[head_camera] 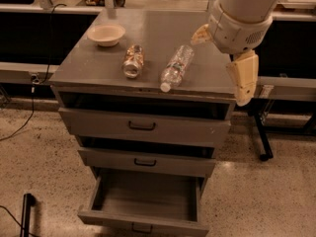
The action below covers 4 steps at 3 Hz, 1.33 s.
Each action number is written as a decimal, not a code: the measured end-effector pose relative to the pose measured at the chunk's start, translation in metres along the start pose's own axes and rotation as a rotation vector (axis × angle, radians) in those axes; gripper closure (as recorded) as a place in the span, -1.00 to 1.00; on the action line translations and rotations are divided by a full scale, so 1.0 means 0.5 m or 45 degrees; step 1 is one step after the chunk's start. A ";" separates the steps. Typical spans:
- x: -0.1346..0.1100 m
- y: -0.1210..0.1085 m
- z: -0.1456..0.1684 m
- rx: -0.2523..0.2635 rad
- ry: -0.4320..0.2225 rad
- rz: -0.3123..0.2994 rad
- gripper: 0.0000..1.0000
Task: Place water bottle into bottom drawer
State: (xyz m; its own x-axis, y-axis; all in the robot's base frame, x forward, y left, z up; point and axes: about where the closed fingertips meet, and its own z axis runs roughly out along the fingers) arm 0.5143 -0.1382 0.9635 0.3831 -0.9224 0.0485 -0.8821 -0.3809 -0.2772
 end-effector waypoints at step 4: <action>0.028 -0.113 0.031 0.130 0.231 -0.355 -1.00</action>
Offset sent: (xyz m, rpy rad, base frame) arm 0.0311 0.0001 -0.0071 -0.1739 -0.0600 0.0965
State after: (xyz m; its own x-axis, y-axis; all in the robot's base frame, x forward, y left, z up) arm 0.5736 -0.1284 0.9648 0.5425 -0.7836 0.3029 -0.7150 -0.6200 -0.3231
